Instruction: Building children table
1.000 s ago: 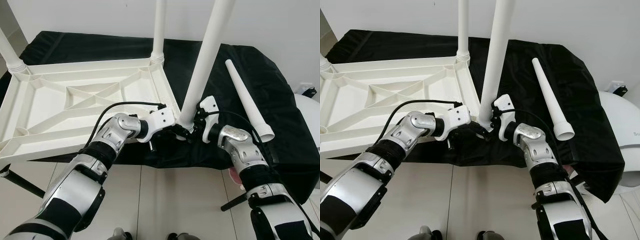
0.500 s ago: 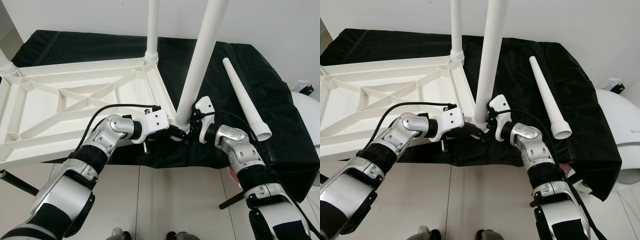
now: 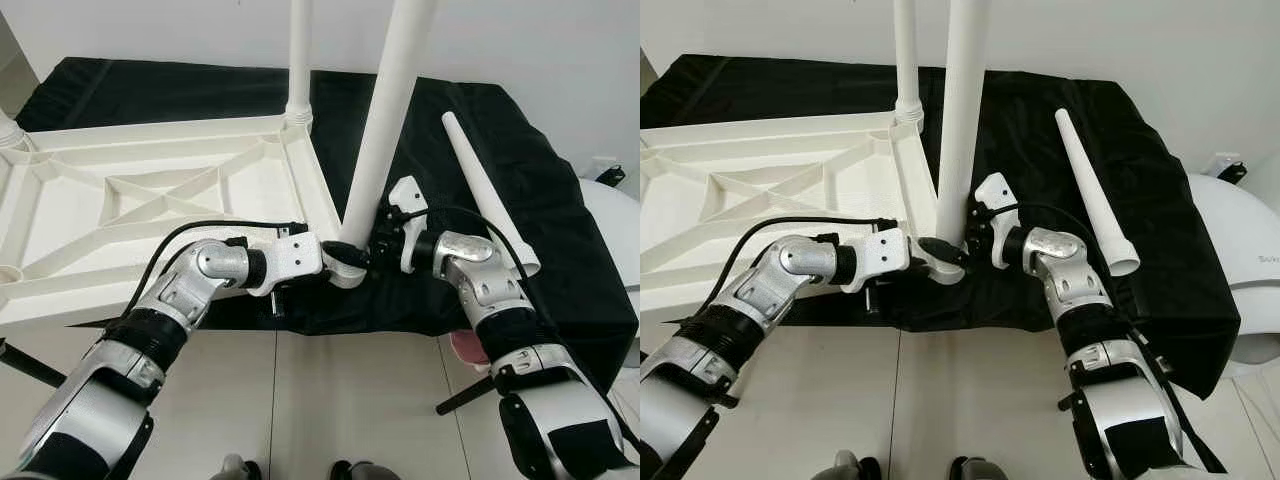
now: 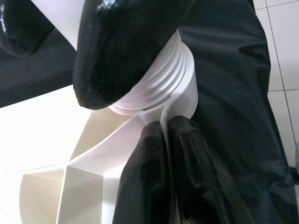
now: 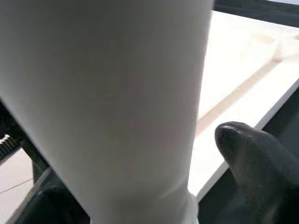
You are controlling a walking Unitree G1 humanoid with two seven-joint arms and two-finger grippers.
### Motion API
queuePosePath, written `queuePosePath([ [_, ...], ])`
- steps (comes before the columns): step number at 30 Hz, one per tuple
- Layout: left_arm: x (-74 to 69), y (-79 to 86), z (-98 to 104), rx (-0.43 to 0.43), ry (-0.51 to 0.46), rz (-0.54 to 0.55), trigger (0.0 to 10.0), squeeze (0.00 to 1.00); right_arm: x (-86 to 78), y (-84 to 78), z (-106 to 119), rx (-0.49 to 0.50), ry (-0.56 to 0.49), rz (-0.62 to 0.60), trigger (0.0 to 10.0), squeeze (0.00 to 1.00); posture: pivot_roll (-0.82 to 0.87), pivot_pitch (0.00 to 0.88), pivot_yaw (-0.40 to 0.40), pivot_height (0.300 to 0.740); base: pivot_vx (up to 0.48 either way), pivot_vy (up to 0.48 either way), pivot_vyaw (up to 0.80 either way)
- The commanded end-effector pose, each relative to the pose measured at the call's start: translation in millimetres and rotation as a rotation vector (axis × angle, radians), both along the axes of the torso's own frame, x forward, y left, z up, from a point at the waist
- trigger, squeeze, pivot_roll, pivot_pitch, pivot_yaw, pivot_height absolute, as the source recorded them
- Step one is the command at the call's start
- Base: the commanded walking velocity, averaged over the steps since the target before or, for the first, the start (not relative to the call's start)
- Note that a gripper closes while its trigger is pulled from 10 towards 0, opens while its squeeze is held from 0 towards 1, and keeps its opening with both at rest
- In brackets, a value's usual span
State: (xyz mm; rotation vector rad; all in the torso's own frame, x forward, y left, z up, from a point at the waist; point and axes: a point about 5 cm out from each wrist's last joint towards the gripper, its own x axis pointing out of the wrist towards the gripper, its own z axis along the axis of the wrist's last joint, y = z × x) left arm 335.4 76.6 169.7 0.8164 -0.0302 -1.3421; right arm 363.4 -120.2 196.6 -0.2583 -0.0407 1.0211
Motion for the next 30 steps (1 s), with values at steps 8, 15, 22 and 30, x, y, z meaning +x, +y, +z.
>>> queuePosePath([
  [8, -29.9, -15.2, -13.9, 0.098, 0.163, -0.322, 0.0, 0.0, 0.0, 15.6, 9.4, 0.01, -0.017, 0.078, 0.0, 0.0, 0.04, 0.136, -0.059, 0.74, 0.0, 0.0, 0.0],
  [15, -29.6, -19.5, -9.3, 0.038, 0.179, -0.291, 0.0, 0.0, 2.3, 13.4, -8.2, -0.024, -0.015, -0.056, 0.0, 0.0, 0.04, 0.136, -0.059, 0.74, 0.0, 0.0, 0.0],
  [22, -23.1, -30.3, 1.3, -0.018, 0.173, -0.265, 0.0, 0.0, 11.3, 7.5, -29.1, -0.056, 0.002, -0.399, 0.0, 0.0, 0.03, 0.141, -0.059, 0.74, 0.0, 0.0, 0.0],
  [30, -17.0, -53.5, 16.0, -0.065, 0.159, -0.28, 0.0, 0.0, 6.0, 7.7, -53.8, 0.095, 0.117, -1.021, 0.0, 0.0, 0.01, 0.149, -0.038, 0.74, 0.0, 0.0, 0.0],
])
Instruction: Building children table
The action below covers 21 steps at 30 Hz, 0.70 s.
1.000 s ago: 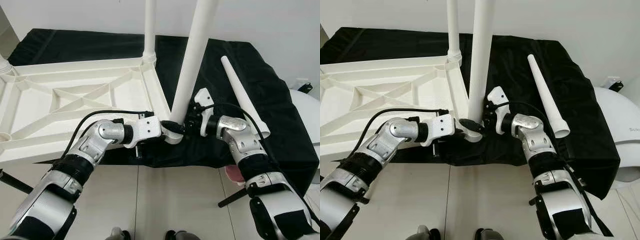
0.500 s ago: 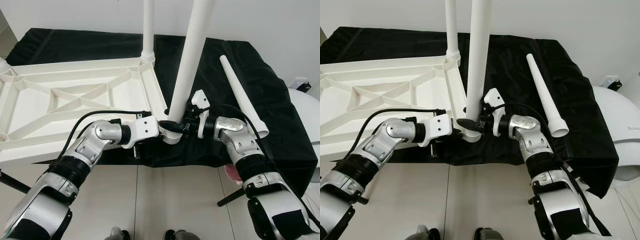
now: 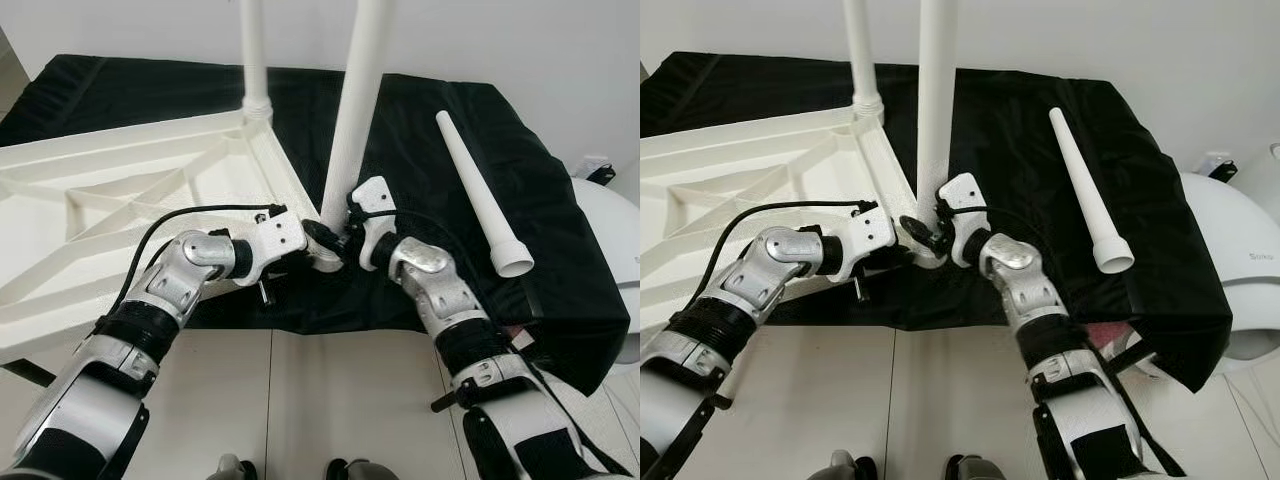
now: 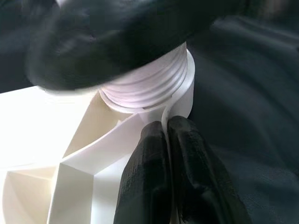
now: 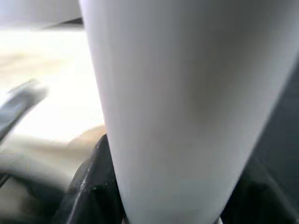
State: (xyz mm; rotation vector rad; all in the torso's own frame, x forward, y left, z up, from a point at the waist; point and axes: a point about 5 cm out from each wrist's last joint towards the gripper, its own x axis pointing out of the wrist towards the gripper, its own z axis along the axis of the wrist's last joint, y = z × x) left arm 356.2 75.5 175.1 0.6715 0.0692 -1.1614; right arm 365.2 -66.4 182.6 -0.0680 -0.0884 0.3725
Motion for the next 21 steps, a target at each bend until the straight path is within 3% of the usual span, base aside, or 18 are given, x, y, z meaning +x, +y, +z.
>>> queuePosePath([
  [1, -37.9, -52.4, 10.6, -0.013, 0.054, -0.5, 0.0, 0.0, 4.2, -46.1, -39.8, -0.058, 0.207, -0.366, 0.0, 0.0, 0.01, 0.149, -0.038, 0.74, 0.0, 0.0, 0.0],
  [6, -38.8, -54.0, 11.7, 0.002, 0.06, -0.526, 0.0, 0.0, -5.4, -28.3, -34.1, -0.028, 0.15, -0.463, 0.0, 0.0, 0.01, 0.151, -0.03, 0.74, 0.0, 0.0, 0.0],
  [7, -39.3, -52.4, 10.9, 0.007, 0.062, -0.529, 0.0, 0.0, -5.9, -27.1, -31.7, -0.028, 0.136, -0.455, 10.0, 0.0, 0.01, 0.151, -0.03, 0.74, 0.0, 0.0, 0.0],
  [12, -40.7, -48.3, 7.4, 0.024, 0.07, -0.536, 0.0, 0.0, -6.4, -30.9, -22.1, -0.028, 0.077, -0.441, 10.0, 0.0, 0.02, 0.152, -0.033, 0.74, 0.0, 0.0, 0.0],
  [13, -41.5, -47.4, 5.8, 0.031, 0.073, -0.543, 0.0, 0.0, -6.2, -34.6, -16.6, -0.028, 0.048, -0.427, 10.0, 1.0, 0.02, 0.152, -0.033, 0.74, 0.0, 0.0, 0.0],
  [17, -42.5, -46.9, 4.0, 0.041, 0.075, -0.553, 0.0, 0.0, -6.1, -38.9, -9.3, -0.023, 0.016, -0.405, 10.0, 1.0, 0.02, 0.153, -0.033, 0.74, 0.0, 0.0, 0.0],
  [18, -43.9, -47.3, 2.5, 0.052, 0.071, -0.56, 0.0, 0.0, -5.6, -38.7, 0.1, -0.041, -0.02, -0.351, 10.0, 0.0, 0.01, 0.155, -0.032, 0.74, 0.0, 0.0, 0.0],
  [21, -48.5, -47.4, -2.1, 0.077, 0.07, -0.588, 0.0, 0.0, -7.9, -36.2, 19.7, -0.142, -0.107, -0.155, 10.0, 0.0, 0.01, 0.155, -0.029, 0.74, 0.0, 0.0, 0.0],
])
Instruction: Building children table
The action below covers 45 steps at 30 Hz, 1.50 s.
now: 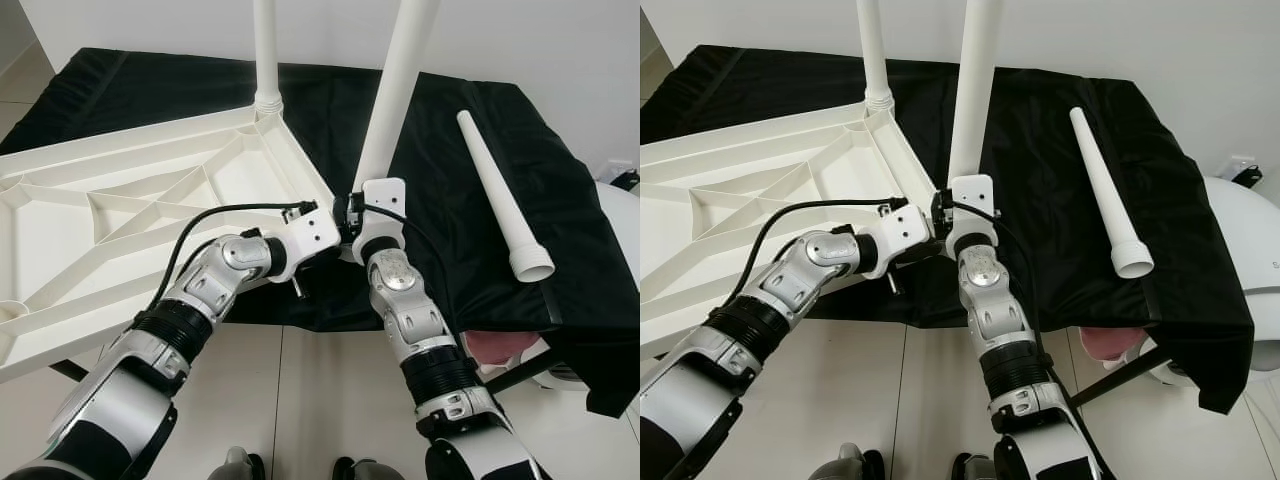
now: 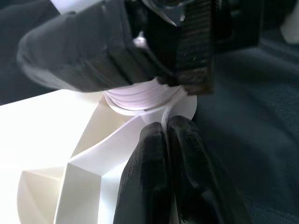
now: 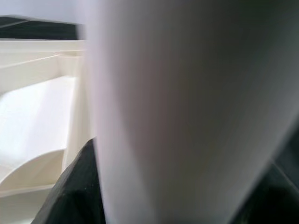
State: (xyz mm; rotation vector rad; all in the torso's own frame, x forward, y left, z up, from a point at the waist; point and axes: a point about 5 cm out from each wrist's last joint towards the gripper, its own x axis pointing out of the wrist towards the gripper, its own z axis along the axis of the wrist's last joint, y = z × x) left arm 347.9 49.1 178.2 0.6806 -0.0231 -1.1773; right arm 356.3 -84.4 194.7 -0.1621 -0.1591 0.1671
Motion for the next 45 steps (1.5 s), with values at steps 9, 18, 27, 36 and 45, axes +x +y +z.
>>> queuePosePath([
  [9, -59.3, -18.2, -17.9, 0.201, 0.122, -0.647, 0.0, 0.0, -7.7, -39.9, 17.4, -0.248, 0.06, 0.417, 10.0, 0.0, 0.0, 0.154, -0.027, 0.74, 0.0, 0.0, 0.0],
  [18, -69.4, -23.4, -21.3, 0.219, 0.109, -0.694, 0.0, 0.0, -3.9, -46.5, 3.3, -0.234, 0.176, 0.537, 10.0, 0.0, 0.01, 0.159, -0.026, 0.74, 0.0, 0.0, 0.0],
  [27, -71.0, -30.1, -19.4, 0.191, 0.116, -0.691, 0.0, 0.0, 3.2, -50.6, -6.2, -0.195, 0.211, 0.456, 0.0, 0.0, 0.01, 0.162, -0.022, 0.74, 0.0, 0.0, 0.0],
  [36, -68.5, -38.4, -14.7, 0.161, 0.113, -0.678, 0.0, 0.0, 6.8, -75.0, -26.2, 0.039, 0.288, -0.151, 0.0, 0.0, 0.01, 0.164, -0.017, 0.74, 0.0, 0.0, 0.0],
  [45, -66.3, -42.4, -13.7, 0.153, 0.114, -0.676, 0.0, 0.0, -4.8, -69.1, -21.7, 0.045, 0.187, -0.369, 10.0, 0.0, 0.0, 0.164, -0.007, 0.74, 0.0, 0.0, 0.0],
])
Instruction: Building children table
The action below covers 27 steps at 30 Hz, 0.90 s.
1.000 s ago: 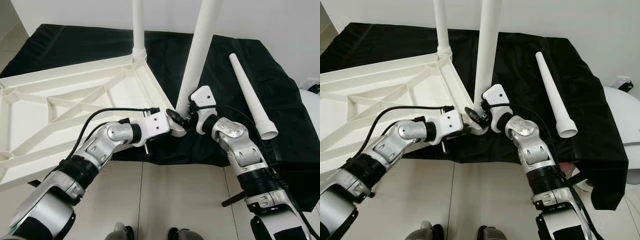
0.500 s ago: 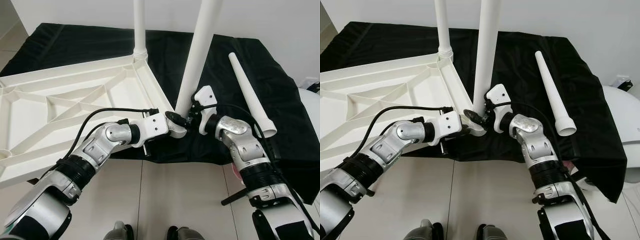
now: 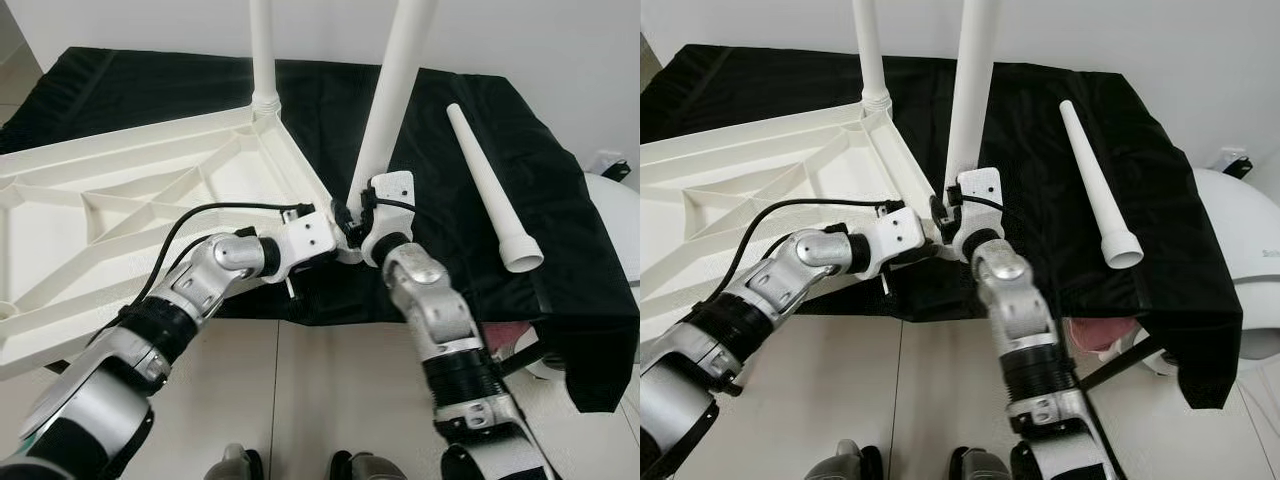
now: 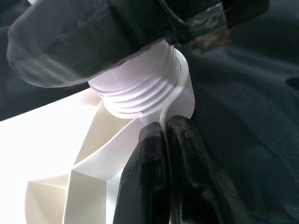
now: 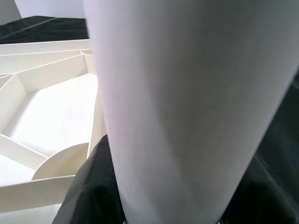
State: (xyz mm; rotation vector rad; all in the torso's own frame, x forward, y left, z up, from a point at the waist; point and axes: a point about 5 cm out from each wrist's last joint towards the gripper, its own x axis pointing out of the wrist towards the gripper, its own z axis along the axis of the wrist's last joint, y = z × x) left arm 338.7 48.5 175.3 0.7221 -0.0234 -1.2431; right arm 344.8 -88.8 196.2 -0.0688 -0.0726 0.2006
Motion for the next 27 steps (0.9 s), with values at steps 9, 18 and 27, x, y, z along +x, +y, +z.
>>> queuePosePath([
  [9, -55.2, -46.3, -7.0, 0.09, 0.124, -0.591, 0.0, 0.0, 6.1, -66.4, -7.2, -0.028, 0.034, -0.355, 10.0, 0.0, 0.01, 0.16, -0.012, 0.74, 0.0, 0.0, 0.0],
  [18, -63.9, -44.2, -13.7, 0.109, 0.139, -0.629, 0.0, 0.0, -8.7, -39.1, -1.8, -0.169, 0.034, 0.196, 10.0, 0.0, 0.0, 0.157, -0.007, 0.74, 0.0, 0.0, 0.0],
  [27, -71.8, -42.0, -19.2, 0.11, 0.15, -0.641, 0.0, 0.0, -22.8, -36.8, -3.1, -0.276, 0.052, 0.487, 10.0, 0.0, 0.02, 0.144, -0.02, 0.74, 0.0, 0.0, 0.0],
])
